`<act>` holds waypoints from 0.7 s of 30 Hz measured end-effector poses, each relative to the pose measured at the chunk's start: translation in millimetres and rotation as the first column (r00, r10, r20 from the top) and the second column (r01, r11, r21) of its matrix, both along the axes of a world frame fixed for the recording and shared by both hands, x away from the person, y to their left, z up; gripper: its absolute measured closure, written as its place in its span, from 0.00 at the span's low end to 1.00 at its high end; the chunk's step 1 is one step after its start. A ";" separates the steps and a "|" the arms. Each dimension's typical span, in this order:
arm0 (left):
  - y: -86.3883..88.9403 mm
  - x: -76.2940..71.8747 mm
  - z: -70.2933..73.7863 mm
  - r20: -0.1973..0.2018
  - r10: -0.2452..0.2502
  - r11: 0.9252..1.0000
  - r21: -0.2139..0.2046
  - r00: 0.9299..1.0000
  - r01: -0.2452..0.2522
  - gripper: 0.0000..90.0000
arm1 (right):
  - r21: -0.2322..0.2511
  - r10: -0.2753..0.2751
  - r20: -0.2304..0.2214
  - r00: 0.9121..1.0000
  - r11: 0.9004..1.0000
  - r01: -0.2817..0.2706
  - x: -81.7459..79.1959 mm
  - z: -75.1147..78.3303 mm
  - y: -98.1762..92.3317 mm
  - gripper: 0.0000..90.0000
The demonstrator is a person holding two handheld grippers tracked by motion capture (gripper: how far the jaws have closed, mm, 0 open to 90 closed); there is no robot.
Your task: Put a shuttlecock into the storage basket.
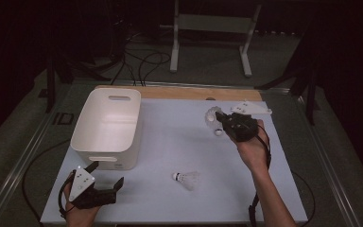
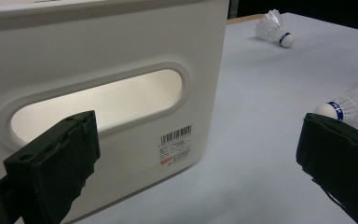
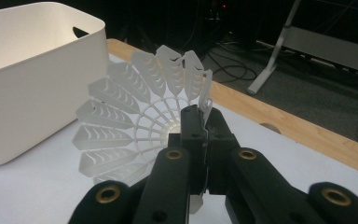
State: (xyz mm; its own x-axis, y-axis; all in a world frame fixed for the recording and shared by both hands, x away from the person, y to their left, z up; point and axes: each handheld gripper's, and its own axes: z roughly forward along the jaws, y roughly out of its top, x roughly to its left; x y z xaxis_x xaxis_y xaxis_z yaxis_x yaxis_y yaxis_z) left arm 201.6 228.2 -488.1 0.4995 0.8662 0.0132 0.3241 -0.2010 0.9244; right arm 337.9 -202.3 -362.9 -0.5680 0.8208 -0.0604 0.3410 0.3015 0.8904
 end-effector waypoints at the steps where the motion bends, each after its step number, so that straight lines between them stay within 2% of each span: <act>1: 0.1 0.1 0.0 0.000 0.000 1.000 0.001 1.000 0.000 0.00 | -0.002 -0.001 0.002 1.000 1.000 0.001 0.4 0.4 0.6 0.99; 21: 0.4 -0.1 0.1 0.001 0.000 1.000 0.001 1.000 0.000 0.00 | 0.001 0.014 0.013 1.000 1.000 -0.014 6.4 6.8 14.3 0.99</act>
